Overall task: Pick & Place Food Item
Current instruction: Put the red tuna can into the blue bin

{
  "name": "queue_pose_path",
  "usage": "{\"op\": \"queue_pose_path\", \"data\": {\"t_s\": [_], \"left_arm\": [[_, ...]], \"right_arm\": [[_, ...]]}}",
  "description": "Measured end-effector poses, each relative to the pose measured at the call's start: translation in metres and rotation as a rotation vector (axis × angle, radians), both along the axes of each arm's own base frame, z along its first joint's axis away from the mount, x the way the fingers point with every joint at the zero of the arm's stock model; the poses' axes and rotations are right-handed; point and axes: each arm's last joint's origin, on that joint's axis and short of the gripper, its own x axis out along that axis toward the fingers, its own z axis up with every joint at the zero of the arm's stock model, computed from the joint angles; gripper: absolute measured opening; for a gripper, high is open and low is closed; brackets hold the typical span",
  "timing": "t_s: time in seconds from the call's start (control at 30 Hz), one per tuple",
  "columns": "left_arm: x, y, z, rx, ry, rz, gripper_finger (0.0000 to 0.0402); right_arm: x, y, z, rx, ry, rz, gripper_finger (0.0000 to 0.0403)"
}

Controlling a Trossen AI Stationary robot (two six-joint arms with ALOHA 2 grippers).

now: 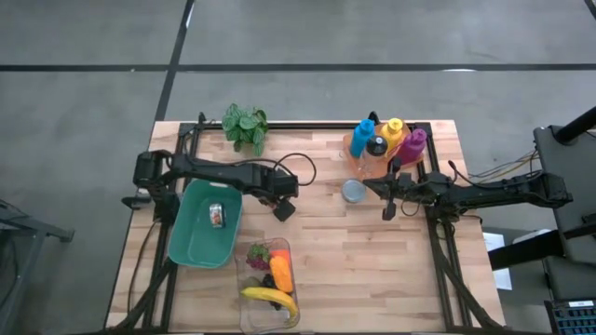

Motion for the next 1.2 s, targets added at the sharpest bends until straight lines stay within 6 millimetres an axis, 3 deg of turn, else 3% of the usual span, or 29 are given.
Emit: {"op": "queue_pose_path", "data": {"t_s": [0.37, 0.97, 1.2], "left_arm": [[-0.001, 0.007, -0.009, 0.01, -0.019, -0.031, 0.0342], [-0.004, 0.007, -0.016, 0.01, -0.015, -0.027, 0.0138], [-0.005, 0.007, -0.017, 0.012, -0.019, -0.02, 0.0134]], "right_arm": [[0.0, 0.0, 0.0, 0.0, 0.002, 0.0, 0.0012], [0.0, 0.0, 0.0, 0.0, 0.003, 0.0, 0.0012], [0.0, 0.0, 0.0, 0.0, 0.002, 0.0, 0.0012]]}}
